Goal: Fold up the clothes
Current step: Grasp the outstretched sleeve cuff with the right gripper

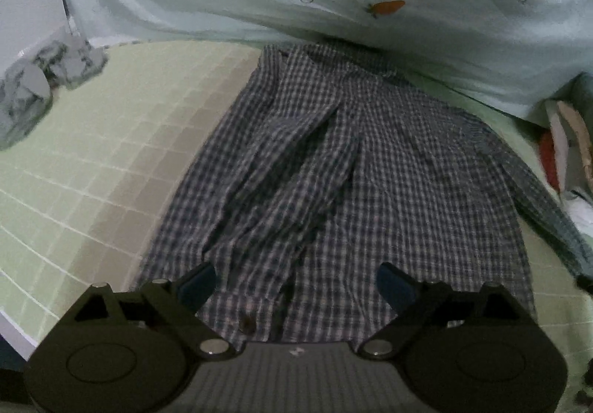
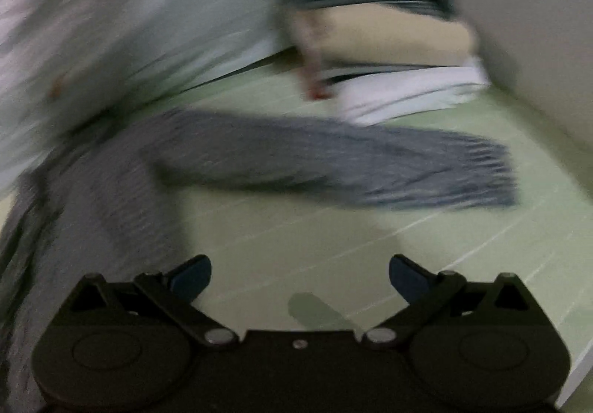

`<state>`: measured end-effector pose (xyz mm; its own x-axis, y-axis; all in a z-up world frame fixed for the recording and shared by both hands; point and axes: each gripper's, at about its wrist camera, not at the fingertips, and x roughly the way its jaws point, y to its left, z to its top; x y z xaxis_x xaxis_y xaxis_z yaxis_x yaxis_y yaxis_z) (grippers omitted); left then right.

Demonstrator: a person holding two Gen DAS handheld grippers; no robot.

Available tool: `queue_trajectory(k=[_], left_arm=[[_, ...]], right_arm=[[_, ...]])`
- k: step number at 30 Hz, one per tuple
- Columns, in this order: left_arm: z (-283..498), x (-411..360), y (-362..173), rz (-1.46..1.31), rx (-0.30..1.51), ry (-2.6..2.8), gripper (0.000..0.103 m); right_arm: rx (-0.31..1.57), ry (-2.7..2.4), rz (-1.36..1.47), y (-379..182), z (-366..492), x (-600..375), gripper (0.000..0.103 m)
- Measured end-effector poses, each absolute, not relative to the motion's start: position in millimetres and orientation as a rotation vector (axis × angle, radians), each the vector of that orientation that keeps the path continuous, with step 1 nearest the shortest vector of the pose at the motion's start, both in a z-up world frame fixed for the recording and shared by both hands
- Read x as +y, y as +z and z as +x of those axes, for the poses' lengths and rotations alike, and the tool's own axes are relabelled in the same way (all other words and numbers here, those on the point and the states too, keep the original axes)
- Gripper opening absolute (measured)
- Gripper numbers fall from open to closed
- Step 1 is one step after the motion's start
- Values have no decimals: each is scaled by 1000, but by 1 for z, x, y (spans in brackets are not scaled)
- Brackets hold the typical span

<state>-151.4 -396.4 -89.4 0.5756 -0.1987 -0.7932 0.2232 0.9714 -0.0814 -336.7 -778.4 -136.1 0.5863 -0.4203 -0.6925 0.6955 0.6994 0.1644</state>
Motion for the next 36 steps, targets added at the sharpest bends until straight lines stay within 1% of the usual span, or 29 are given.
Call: queue_trajectory(k=[5, 11, 17, 23, 25, 26, 27, 29, 31, 36], left_arm=[[-150, -400, -82, 44, 917, -201, 96], [-150, -406, -78, 62, 931, -165, 96], [-147, -403, -77, 102, 953, -143, 96], [-137, -384, -75, 73, 960, -120, 96], [-132, -375, -75, 62, 956, -118, 96], [-128, -371, -75, 57, 954, -116, 96], [-124, -366, -75, 48, 954, -117, 96], [-115, -354, -77, 23, 958, -123, 96], [-104, -343, -78, 14, 958, -131, 96], [-76, -314, -82, -1, 948, -154, 96]], right_arm=[[681, -818, 461, -150, -345, -846, 103], [733, -918, 462, -171, -347, -891, 103], [727, -949, 425, -178, -340, -902, 103], [729, -971, 438, -175, -334, -904, 102], [734, -952, 436, -172, -333, -903, 89], [731, -945, 430, -169, -332, -902, 73], [729, -938, 424, -166, -331, -900, 51], [739, -906, 428, -161, -327, -897, 30], [728, -888, 424, -153, -323, -889, 27], [636, -855, 332, -108, -297, -837, 25]])
